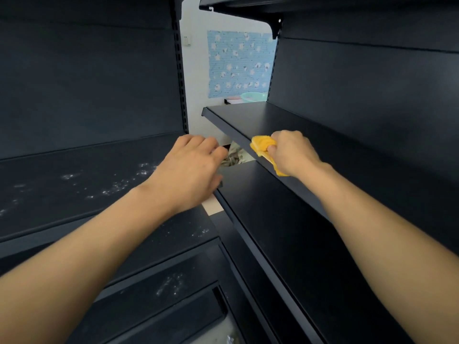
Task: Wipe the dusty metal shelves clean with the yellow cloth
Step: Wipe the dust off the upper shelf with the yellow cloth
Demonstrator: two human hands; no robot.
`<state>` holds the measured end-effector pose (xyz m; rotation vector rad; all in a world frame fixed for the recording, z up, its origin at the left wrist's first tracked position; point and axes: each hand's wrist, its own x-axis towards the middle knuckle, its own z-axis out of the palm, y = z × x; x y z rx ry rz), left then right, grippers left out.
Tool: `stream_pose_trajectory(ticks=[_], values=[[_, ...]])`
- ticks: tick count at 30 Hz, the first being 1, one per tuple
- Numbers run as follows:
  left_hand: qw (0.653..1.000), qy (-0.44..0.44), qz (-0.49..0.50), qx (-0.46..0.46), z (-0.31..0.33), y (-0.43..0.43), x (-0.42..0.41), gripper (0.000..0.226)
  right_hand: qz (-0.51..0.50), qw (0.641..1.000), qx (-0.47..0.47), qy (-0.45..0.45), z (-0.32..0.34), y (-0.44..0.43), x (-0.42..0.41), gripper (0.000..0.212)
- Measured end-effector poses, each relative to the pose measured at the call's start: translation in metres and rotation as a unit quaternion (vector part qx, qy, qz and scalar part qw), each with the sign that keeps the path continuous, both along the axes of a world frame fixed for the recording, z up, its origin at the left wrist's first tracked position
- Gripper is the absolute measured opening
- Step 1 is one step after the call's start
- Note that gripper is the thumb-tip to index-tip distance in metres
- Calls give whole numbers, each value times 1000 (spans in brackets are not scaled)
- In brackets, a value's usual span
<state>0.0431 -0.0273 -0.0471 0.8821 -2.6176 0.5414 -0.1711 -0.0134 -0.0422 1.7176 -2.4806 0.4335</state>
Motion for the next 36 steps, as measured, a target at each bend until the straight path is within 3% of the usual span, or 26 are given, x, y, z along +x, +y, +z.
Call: stream_pose_trajectory(ticks=[8, 16, 19, 22, 25, 30, 34, 36], values=[[995, -7, 92, 30, -5, -21, 74, 38, 142, 979, -109, -97, -2, -46, 82, 23], [989, -7, 134, 57, -19, -53, 137, 40, 166, 977, -116, -66, -24, -98, 148, 25], [987, -13, 139, 76, -28, -65, 148, 43, 187, 977, -5, -105, -46, -110, 160, 35], [986, -18, 138, 95, -37, -77, 158, 45, 229, 938, 139, -222, -60, -113, 167, 51], [981, -36, 145, 121, -47, -89, 162, 48, 222, 917, 123, -309, -60, -117, 164, 46], [975, -58, 148, 158, -61, -105, 163, 51, 198, 908, 96, -357, -61, -115, 159, 40], [969, -73, 154, 177, -68, -113, 162, 53, 191, 947, 191, -171, -82, -127, 172, 60], [965, -86, 167, 184, -71, -118, 163, 56, 183, 950, 232, -105, -86, -138, 177, 61]])
